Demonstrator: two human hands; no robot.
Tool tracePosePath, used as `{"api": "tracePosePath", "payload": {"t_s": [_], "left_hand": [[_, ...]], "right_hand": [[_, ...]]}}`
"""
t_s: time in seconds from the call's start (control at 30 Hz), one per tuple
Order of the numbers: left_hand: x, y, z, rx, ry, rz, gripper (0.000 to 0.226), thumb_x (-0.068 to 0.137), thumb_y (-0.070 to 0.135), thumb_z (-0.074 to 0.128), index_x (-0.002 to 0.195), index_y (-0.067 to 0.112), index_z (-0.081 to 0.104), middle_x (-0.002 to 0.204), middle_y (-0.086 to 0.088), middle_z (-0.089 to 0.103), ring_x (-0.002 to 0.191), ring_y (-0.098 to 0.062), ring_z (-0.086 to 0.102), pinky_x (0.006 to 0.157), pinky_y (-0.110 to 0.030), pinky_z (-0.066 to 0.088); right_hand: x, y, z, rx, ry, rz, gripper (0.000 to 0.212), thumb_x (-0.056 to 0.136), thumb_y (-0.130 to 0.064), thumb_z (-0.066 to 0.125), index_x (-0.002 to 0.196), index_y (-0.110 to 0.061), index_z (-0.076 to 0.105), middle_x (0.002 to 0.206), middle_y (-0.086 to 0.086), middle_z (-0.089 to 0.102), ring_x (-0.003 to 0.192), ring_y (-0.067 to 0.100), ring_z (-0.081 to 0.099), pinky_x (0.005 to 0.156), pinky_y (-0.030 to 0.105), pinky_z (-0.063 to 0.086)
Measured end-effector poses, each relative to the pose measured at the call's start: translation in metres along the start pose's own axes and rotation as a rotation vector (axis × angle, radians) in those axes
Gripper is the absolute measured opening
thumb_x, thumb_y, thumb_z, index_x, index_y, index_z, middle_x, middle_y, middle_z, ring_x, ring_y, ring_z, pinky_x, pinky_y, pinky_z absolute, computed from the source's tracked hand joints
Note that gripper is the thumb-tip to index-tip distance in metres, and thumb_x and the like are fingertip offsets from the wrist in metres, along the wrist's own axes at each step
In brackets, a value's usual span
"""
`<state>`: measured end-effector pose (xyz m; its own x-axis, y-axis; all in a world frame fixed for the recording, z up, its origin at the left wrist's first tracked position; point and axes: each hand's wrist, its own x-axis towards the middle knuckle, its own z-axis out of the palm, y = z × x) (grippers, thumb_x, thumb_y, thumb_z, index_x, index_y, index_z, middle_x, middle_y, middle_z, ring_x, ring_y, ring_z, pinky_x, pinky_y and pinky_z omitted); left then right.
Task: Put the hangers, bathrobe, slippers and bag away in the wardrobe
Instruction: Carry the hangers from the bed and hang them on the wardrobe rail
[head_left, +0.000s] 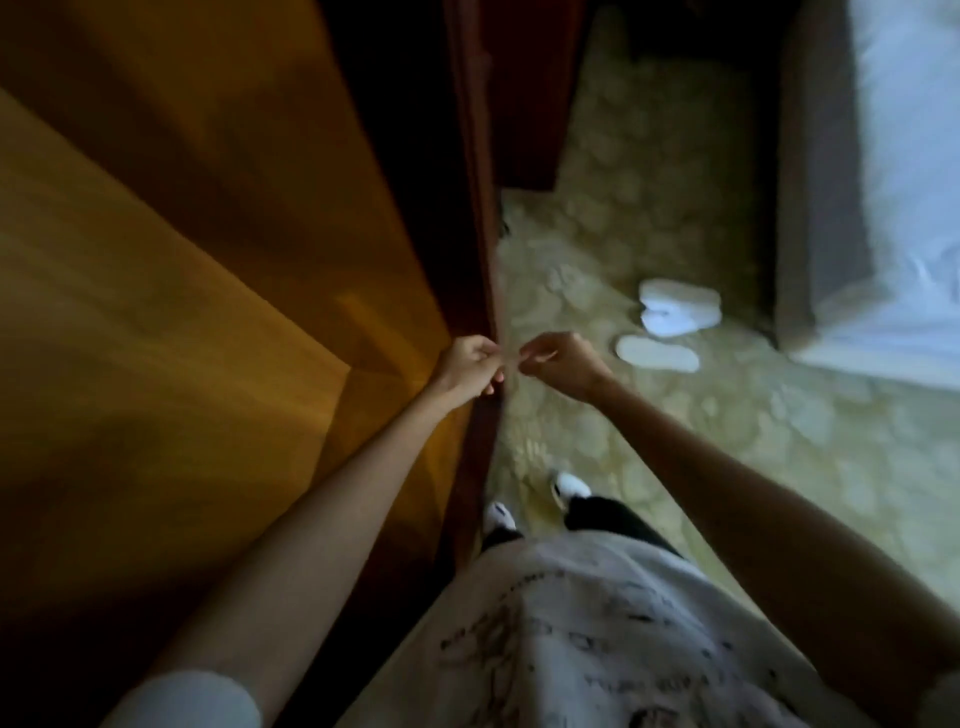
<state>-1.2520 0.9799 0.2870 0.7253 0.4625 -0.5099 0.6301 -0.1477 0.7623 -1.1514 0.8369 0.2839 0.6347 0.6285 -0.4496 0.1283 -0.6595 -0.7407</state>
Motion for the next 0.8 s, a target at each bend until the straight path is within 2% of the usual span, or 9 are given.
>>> {"api": "tracePosePath", "payload": {"t_s": [0.1,0.23,0.3,0.37,0.5,0.57,0.63,0.7,0.8], "left_hand": [[0.009,-0.011,0.062,0.125,-0.190,-0.041,0.011,0.099,0.014,0.059,0.092,0.006,0.062,0.065,-0.007,0.062,0.033,-0.004,0.050,0.035,-0.016,0.035],[0.010,-0.016,0.146,0.366,-0.452,-0.068,0.014,0.096,0.023,0.063,0.090,0.011,0.068,0.073,-0.005,0.070,0.054,-0.017,0.060,0.047,-0.022,0.046],[0.003,-0.013,0.189,0.464,-0.588,-0.081,0.014,0.097,0.024,0.062,0.095,0.011,0.068,0.076,-0.005,0.071,0.055,-0.016,0.061,0.051,-0.024,0.047],[-0.004,-0.009,0.232,0.595,-0.681,-0.048,0.016,0.097,0.025,0.062,0.092,0.012,0.069,0.074,-0.001,0.071,0.053,-0.013,0.062,0.052,-0.024,0.048],[-0.025,0.011,0.333,0.815,-0.866,0.014,0.021,0.100,0.026,0.059,0.086,0.011,0.066,0.071,-0.002,0.070,0.055,-0.015,0.061,0.056,-0.027,0.048],[-0.038,0.025,0.383,0.898,-0.943,0.059,0.023,0.101,0.023,0.057,0.087,0.008,0.066,0.071,-0.004,0.068,0.055,-0.016,0.059,0.053,-0.026,0.047],[-0.052,0.040,0.432,0.979,-1.022,0.121,0.022,0.100,0.023,0.057,0.085,0.009,0.066,0.074,-0.006,0.070,0.055,-0.016,0.060,0.050,-0.024,0.047],[-0.062,0.058,0.477,1.066,-1.102,0.191,0.021,0.100,0.023,0.056,0.089,0.011,0.068,0.079,-0.006,0.072,0.056,-0.015,0.062,0.050,-0.023,0.049],[-0.069,0.088,0.537,1.116,-1.169,0.294,0.018,0.101,0.021,0.055,0.097,0.011,0.069,0.080,-0.003,0.073,0.058,-0.012,0.064,0.051,-0.023,0.049]], "right_hand": [[-0.038,0.063,-0.003,0.059,0.049,0.200,0.028,0.081,-0.031,0.081,0.106,-0.018,0.077,0.095,-0.002,0.072,0.089,0.006,0.063,0.080,0.020,0.044],[-0.098,0.153,-0.001,0.241,0.099,0.444,0.038,0.080,-0.037,0.082,0.112,-0.016,0.075,0.111,0.002,0.073,0.101,0.016,0.067,0.085,0.025,0.048],[-0.135,0.194,-0.001,0.327,0.172,0.538,0.043,0.081,-0.040,0.081,0.115,-0.015,0.073,0.113,0.003,0.072,0.096,0.014,0.065,0.081,0.024,0.046],[-0.172,0.230,-0.001,0.411,0.266,0.623,0.045,0.081,-0.042,0.080,0.115,-0.013,0.073,0.113,0.003,0.073,0.094,0.013,0.064,0.080,0.024,0.045],[-0.246,0.293,-0.006,0.607,0.472,0.802,0.038,0.082,-0.041,0.080,0.106,-0.012,0.076,0.106,0.005,0.075,0.096,0.020,0.068,0.086,0.033,0.052],[-0.282,0.320,-0.007,0.718,0.579,0.869,0.035,0.082,-0.041,0.079,0.101,-0.012,0.077,0.099,0.004,0.075,0.090,0.018,0.068,0.079,0.031,0.052],[-0.314,0.347,-0.007,0.816,0.661,0.938,0.033,0.082,-0.042,0.079,0.101,-0.015,0.077,0.095,-0.001,0.074,0.084,0.010,0.066,0.069,0.023,0.049],[-0.340,0.373,-0.008,0.881,0.706,1.010,0.029,0.084,-0.039,0.078,0.100,-0.015,0.077,0.093,-0.001,0.074,0.078,0.009,0.066,0.064,0.020,0.047],[-0.362,0.410,-0.011,0.929,0.679,1.093,0.020,0.089,-0.028,0.073,0.096,-0.009,0.077,0.091,0.008,0.076,0.069,0.013,0.064,0.062,0.022,0.051]]}}
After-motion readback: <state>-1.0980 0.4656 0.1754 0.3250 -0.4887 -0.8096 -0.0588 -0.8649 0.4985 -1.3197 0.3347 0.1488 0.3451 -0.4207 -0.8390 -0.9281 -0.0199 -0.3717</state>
